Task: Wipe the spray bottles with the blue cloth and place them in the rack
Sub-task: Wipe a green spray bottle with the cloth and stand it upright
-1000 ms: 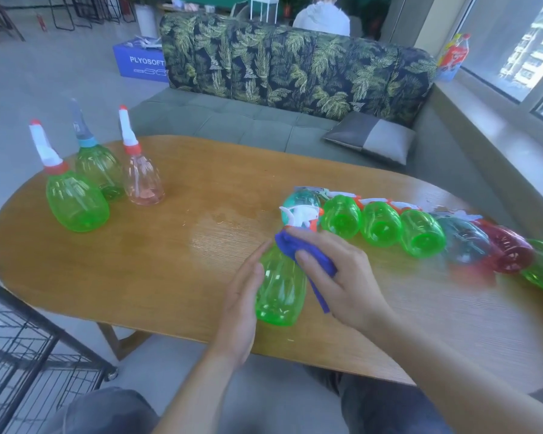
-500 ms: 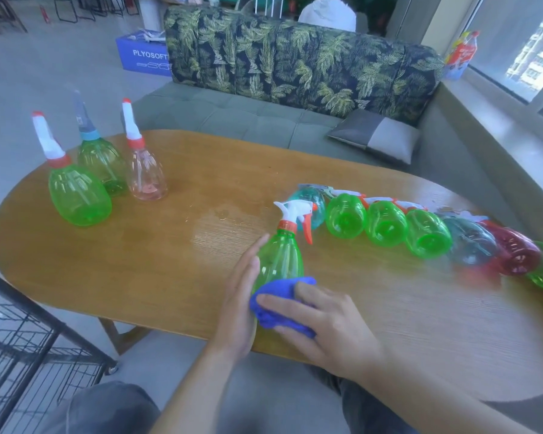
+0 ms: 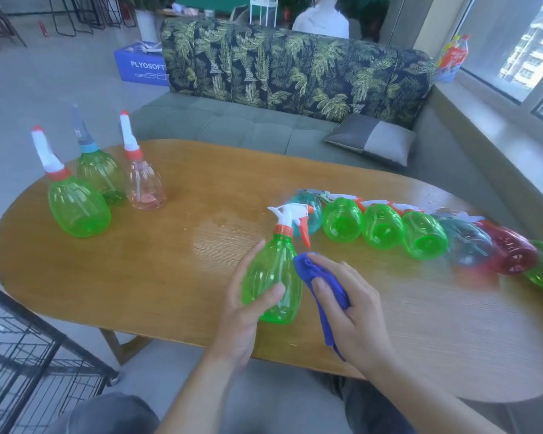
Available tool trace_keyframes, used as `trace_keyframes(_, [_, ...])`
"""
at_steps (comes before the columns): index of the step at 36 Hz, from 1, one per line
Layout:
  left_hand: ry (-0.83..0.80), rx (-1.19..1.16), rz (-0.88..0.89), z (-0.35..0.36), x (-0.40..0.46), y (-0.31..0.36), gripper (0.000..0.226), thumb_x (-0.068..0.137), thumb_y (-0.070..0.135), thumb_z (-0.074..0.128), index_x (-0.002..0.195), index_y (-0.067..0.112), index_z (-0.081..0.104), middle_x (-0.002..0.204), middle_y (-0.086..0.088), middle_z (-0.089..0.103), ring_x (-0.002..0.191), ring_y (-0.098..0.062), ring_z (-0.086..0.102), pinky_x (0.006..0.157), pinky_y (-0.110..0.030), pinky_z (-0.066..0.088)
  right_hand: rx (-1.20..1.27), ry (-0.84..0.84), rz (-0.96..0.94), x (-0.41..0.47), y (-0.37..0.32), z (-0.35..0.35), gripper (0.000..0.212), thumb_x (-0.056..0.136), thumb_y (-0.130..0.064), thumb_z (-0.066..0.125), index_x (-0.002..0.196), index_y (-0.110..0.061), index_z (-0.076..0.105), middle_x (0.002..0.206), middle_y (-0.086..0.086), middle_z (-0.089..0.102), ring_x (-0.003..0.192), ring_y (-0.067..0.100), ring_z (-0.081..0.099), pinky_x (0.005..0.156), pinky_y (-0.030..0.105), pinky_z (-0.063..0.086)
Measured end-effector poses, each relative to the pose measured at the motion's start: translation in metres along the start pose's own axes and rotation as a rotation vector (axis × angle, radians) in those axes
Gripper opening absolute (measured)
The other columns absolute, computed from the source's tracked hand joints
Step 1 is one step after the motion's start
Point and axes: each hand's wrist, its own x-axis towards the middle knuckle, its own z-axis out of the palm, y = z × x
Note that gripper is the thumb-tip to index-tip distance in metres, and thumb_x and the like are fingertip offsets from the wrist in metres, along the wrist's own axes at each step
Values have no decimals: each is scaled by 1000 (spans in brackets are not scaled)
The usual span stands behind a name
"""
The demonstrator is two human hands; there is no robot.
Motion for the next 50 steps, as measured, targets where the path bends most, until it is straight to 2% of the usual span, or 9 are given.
trace_keyframes(3, [17, -12, 2, 1, 0, -1, 76, 74, 42, 86, 147, 41, 64, 159, 13, 57, 151, -15, 50, 120, -47, 44, -3, -15, 34, -2, 1, 2, 29, 106, -35, 56, 134, -36, 64, 107, -11, 67, 100, 18, 65, 86, 33, 51])
trace_keyframes(6, [48, -53, 3, 3, 0, 0, 75, 77, 42, 82, 149, 35, 62, 156, 11, 61, 145, -14, 56, 109, -33, 54, -4, -17, 51, -2, 1, 4, 27, 105, -36, 55, 132, -40, 61, 114, -14, 66, 106, 16, 65, 88, 32, 51])
trace_keyframes(12, [51, 28, -25, 0, 4, -7, 58, 91, 51, 68, 149, 51, 59, 163, 11, 53, 156, -18, 43, 128, -61, 30, 33, 22, 49, 1, -2, 6, 27, 100, -40, 58, 125, -49, 61, 113, -14, 67, 106, 15, 65, 88, 30, 51])
trace_keyframes(20, [14, 94, -19, 1, 1, -5, 58, 96, 62, 68, 150, 43, 60, 162, 7, 54, 156, -22, 43, 128, -62, 29, 27, 45, -25, -7, -3, 13, 35, 101, -36, 62, 135, -42, 64, 93, -16, 54, 81, 13, 60, 74, 14, 43])
trace_keyframes(28, [46, 66, -12, 1, 2, -7, 56, 94, 56, 68, 148, 47, 61, 162, 14, 53, 156, -16, 43, 127, -62, 32, -137, 54, -128, 33, -18, -5, 33, 100, -33, 62, 132, -31, 71, 97, -13, 60, 89, 7, 62, 78, 12, 43])
trace_keyframes(35, [34, 31, -17, 4, 1, -5, 53, 97, 53, 64, 149, 41, 63, 160, 10, 57, 154, -17, 46, 128, -60, 31, -288, -10, -130, 56, -18, 14, 38, 105, -52, 50, 134, -34, 67, 107, -10, 62, 89, 10, 64, 79, 37, 55])
trace_keyframes(38, [48, 22, -26, 2, 2, -6, 49, 98, 51, 62, 147, 41, 65, 159, 6, 58, 154, -21, 47, 128, -62, 30, -225, -31, -134, 49, -14, 24, 37, 106, -50, 47, 134, -35, 66, 105, -9, 62, 87, 11, 65, 78, 38, 54])
trace_keyframes(45, [83, -5, -38, -1, 2, -5, 44, 103, 44, 59, 145, 37, 67, 158, 5, 59, 152, -21, 49, 129, -59, 31, -184, -134, -399, 15, -6, 20, 33, 107, -43, 53, 136, -29, 63, 96, -6, 48, 78, 8, 53, 72, 18, 45])
trace_keyframes(50, [68, 6, -31, -3, 1, -2, 52, 99, 54, 58, 148, 38, 63, 163, 7, 53, 156, -21, 43, 130, -59, 27, -340, -308, -699, -2, 1, 9, 32, 109, -40, 53, 137, -27, 60, 95, -3, 44, 75, 19, 51, 63, 29, 50])
